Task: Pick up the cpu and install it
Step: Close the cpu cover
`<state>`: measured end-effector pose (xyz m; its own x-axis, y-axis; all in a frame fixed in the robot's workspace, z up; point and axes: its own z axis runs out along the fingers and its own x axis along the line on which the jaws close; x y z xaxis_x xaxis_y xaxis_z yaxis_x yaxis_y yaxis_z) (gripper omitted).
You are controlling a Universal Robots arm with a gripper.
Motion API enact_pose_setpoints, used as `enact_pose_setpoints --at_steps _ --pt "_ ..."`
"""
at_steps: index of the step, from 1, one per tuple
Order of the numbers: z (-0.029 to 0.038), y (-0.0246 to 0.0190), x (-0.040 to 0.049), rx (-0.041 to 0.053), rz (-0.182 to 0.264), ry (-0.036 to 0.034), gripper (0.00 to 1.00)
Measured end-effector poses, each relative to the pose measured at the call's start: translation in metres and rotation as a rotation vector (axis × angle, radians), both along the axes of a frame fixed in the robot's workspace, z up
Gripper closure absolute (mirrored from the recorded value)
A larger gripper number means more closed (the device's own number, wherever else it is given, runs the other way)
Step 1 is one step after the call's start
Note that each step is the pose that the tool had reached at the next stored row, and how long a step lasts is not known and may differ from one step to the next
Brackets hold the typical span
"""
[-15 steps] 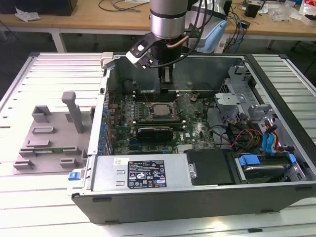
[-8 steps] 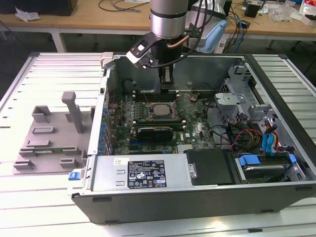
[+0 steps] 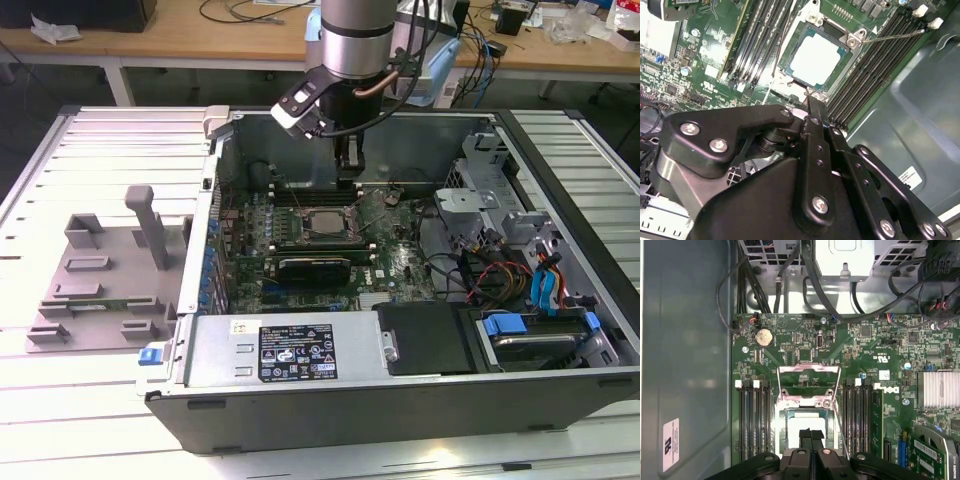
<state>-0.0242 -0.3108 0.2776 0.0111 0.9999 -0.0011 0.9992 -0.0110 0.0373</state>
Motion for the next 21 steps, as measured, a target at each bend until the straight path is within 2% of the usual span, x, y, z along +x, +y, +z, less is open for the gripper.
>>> enact_pose_setpoints --at_steps 10,16,21 --pt "0.0000 0.0000 0.0091 0.0000 0.000 0.0000 0.89" --pt "0.0000 0.0000 0.0293 0.0000 0.000 0.0001 0.89" --pt "-0.0001 0.0000 0.0385 0.0001 0.000 0.0000 0.89"
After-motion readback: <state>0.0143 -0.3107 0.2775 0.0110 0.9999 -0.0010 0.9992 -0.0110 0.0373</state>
